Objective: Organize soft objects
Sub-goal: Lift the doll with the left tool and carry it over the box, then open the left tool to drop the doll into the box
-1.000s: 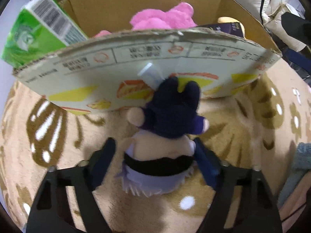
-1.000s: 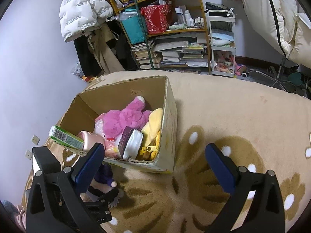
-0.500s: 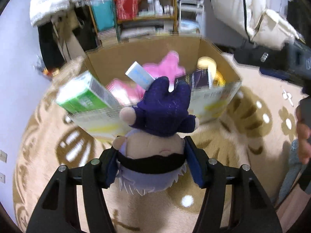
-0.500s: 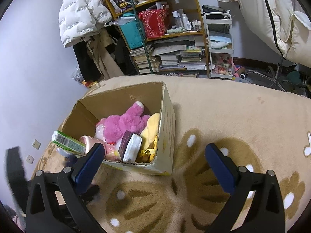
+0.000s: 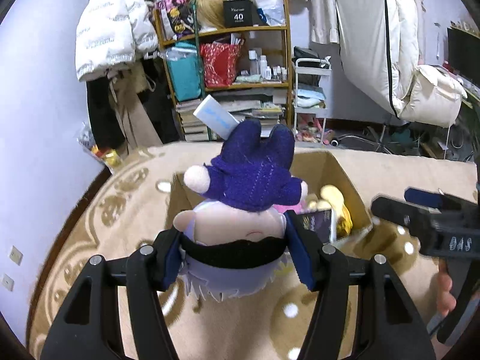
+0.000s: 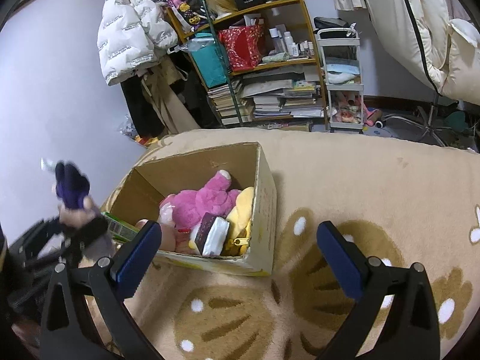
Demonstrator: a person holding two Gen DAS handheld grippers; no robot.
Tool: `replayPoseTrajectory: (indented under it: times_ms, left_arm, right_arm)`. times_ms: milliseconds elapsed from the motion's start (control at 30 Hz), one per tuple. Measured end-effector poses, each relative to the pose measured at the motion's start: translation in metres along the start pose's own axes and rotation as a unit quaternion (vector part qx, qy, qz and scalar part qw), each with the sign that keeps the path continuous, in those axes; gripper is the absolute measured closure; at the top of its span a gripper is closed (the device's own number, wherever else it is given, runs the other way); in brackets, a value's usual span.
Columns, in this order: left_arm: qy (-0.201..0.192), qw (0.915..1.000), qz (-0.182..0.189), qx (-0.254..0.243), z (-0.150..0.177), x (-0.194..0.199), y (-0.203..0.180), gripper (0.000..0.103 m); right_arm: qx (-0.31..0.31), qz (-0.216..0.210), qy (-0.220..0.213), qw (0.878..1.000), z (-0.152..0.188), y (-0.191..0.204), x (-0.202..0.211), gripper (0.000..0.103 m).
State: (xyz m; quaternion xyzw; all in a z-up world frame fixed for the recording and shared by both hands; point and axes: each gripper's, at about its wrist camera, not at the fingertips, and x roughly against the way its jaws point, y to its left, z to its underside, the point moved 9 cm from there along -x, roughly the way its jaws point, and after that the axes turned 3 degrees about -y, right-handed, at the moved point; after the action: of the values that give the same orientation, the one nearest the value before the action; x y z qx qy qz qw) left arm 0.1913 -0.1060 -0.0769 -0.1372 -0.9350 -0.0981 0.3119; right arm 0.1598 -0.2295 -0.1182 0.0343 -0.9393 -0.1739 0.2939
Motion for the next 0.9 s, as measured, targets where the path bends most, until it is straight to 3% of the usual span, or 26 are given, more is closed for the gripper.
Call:
replayPoseTrajectory:
  times_ms: [400,467,533,600,800,900]
  left_arm:
    - [0.030,0.9995,0.005,0.006,-0.014,-0.042,-0.004,0.041]
    - [0.033,0.9994,0.003,0.005,-0.015,-0.047,-0.004,0.038]
    - [0.031,0.9995,-0.006,0.000,-0.012,-0.047,-0.004,0.018]
    - [0.014,0.9996,-0.023,-0.003,-0.013,-0.045,0.000,0.016]
    - [0.017,0.9993,-0.033,0.003,-0.009,-0.035,0.012,0.015]
    - [0.003,0.9988,-0.049,0.005,-0.008,-0.019,0.023,0.007]
  right_arm:
    - [0.011,-0.001,0.006,1.000,0.003,0.000,0.001,0.000]
    - [0.008,-0.001,0.008,1.000,0.004,-0.001,0.000,0.000]
    - [0.005,0.000,0.010,1.000,0.004,-0.004,-0.001,0.000]
    - [0.003,0.001,0.010,1.000,0.004,-0.005,-0.001,0.000]
    - [0.007,0.003,0.001,1.000,0.002,-0.003,0.004,0.000]
    - [0.009,-0.005,-0.013,1.000,-0.002,0.000,0.011,0.000]
